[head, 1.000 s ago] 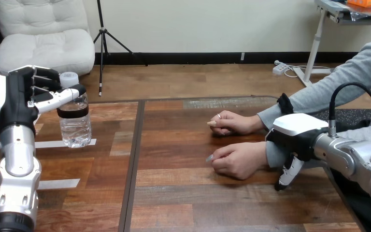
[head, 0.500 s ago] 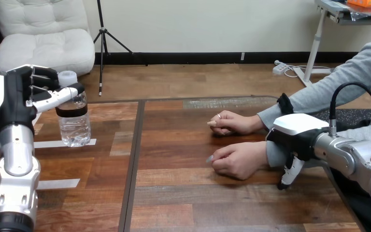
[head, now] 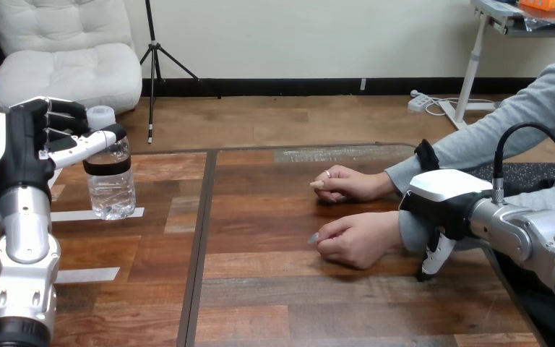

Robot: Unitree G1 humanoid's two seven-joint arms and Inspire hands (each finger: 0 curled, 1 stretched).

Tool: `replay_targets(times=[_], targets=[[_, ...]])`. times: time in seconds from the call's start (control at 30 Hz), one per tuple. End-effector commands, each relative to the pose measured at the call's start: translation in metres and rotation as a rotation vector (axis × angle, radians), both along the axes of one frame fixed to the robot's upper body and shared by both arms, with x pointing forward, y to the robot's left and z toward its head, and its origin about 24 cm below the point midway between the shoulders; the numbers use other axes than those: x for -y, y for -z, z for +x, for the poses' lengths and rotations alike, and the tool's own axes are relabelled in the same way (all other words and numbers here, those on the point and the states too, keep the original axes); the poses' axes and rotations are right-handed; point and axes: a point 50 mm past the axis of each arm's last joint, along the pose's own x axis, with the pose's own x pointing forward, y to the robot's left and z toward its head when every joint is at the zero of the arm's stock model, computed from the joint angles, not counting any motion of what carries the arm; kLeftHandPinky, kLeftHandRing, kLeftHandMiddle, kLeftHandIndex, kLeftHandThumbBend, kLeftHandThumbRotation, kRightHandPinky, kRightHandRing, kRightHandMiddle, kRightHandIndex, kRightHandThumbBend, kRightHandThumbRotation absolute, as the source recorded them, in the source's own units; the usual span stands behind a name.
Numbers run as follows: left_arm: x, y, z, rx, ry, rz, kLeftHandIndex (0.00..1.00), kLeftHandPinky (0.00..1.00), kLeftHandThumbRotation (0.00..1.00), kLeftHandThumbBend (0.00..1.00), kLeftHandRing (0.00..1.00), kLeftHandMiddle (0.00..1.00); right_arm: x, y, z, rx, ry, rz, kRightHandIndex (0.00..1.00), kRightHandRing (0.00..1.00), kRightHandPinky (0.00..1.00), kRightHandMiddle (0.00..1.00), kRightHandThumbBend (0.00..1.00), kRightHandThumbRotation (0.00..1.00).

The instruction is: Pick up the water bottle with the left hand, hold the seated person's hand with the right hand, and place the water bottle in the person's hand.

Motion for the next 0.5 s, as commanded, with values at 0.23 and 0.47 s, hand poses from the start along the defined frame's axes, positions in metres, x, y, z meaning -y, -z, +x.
replay_targets(times=[0.23, 0.47], targets=[[0.0048, -0.0305, 0.0096, 0.112, 0.018, 0.005, 0.46, 0.3, 0.0, 0.77, 0.38, 0.44, -0.0062, -0.0255, 0.0159, 0.084, 0.009, 0.027, 0.46, 0.31, 0.26, 0.4, 0.69, 0.03], [0.0047, -0.0304, 0.0096, 0.114, 0.023, -0.006, 0.46, 0.3, 0.0, 0.77, 0.38, 0.44, -0.0054, -0.0262, 0.0157, 0.092, 0.007, 0.035, 0.43, 0.29, 0.23, 0.38, 0.63, 0.05]])
